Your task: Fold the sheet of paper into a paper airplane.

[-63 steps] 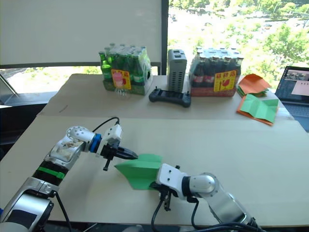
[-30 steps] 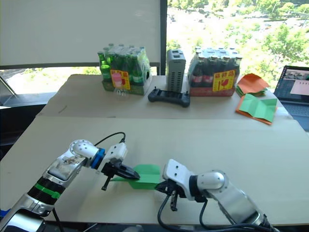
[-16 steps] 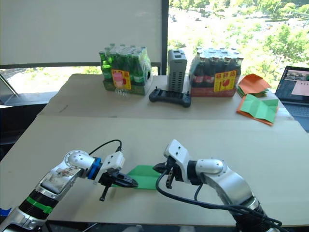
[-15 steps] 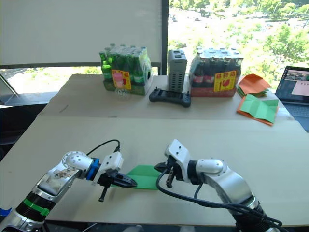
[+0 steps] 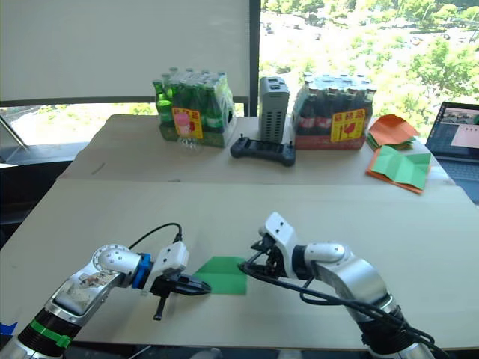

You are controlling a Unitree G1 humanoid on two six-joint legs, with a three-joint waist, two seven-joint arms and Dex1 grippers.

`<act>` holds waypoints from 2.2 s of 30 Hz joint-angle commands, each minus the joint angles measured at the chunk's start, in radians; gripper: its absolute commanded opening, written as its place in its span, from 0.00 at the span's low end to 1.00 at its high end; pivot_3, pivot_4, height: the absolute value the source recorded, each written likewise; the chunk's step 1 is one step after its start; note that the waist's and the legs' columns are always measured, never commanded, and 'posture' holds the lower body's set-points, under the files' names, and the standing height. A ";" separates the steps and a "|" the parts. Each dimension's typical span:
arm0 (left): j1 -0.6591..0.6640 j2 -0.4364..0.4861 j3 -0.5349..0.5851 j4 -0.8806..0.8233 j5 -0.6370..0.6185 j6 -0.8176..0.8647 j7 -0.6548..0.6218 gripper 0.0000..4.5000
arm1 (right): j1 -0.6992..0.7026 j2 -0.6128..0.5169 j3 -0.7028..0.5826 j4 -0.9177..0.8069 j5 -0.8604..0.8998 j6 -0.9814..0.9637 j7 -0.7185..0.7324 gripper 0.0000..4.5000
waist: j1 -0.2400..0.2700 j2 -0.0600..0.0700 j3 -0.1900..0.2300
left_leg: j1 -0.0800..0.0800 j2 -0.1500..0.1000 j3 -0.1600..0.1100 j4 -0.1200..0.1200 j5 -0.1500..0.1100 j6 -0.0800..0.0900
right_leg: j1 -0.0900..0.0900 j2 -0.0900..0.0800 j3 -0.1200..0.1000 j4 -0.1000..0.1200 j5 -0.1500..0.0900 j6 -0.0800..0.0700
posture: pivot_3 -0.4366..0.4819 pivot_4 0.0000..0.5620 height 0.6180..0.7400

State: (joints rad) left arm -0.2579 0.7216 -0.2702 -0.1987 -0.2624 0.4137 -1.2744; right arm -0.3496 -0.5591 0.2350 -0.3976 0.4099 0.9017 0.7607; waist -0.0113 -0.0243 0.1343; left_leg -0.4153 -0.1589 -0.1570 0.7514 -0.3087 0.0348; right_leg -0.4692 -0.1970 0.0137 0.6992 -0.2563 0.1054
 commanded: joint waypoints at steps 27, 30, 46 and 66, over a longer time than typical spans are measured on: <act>-0.014 0.023 0.002 -0.014 0.004 -0.021 -0.001 0.00 | -0.006 0.077 -0.027 0.047 0.113 0.051 0.016 0.00 | -0.001 0.000 0.000 | 0.000 0.000 0.000 0.000 0.000 0.000 | 0.000 0.000 0.000 0.000 0.000 0.000 | 0.48 0.27 0.47; -0.012 0.027 0.003 -0.016 0.003 -0.020 -0.001 0.00 | 0.015 0.070 -0.025 0.002 0.102 -0.016 0.036 0.00 | -0.001 0.000 0.000 | 0.000 0.000 0.000 0.000 0.000 0.000 | 0.000 0.000 0.000 0.000 0.000 0.000 | 0.48 0.27 0.47; -0.021 0.045 0.002 -0.008 -0.002 -0.021 -0.015 0.00 | 0.160 -0.061 0.182 0.078 -0.407 -0.964 0.117 0.00 | -0.001 0.000 0.000 | 0.001 0.000 0.001 0.000 0.000 0.000 | 0.000 0.001 0.000 0.001 0.000 0.000 | 0.48 0.27 0.47; -0.084 0.098 0.172 -0.059 -0.174 0.124 0.008 0.00 | 0.138 -0.057 0.222 0.240 -0.607 -1.244 0.097 0.00 | -0.001 0.000 0.000 | 0.001 0.000 0.001 0.000 0.000 -0.001 | -0.001 0.003 0.001 0.002 0.000 0.000 | 0.48 0.27 0.47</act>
State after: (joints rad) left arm -0.3257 0.8273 -0.1199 -0.2177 -0.3994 0.5164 -1.2753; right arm -0.2118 -0.6186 0.4516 -0.1599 -0.1898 -0.3403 0.8526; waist -0.0120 -0.0242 0.1343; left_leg -0.4144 -0.1584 -0.1560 0.7514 -0.3083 0.0341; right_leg -0.4703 -0.1938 0.0147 0.7017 -0.2564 0.1053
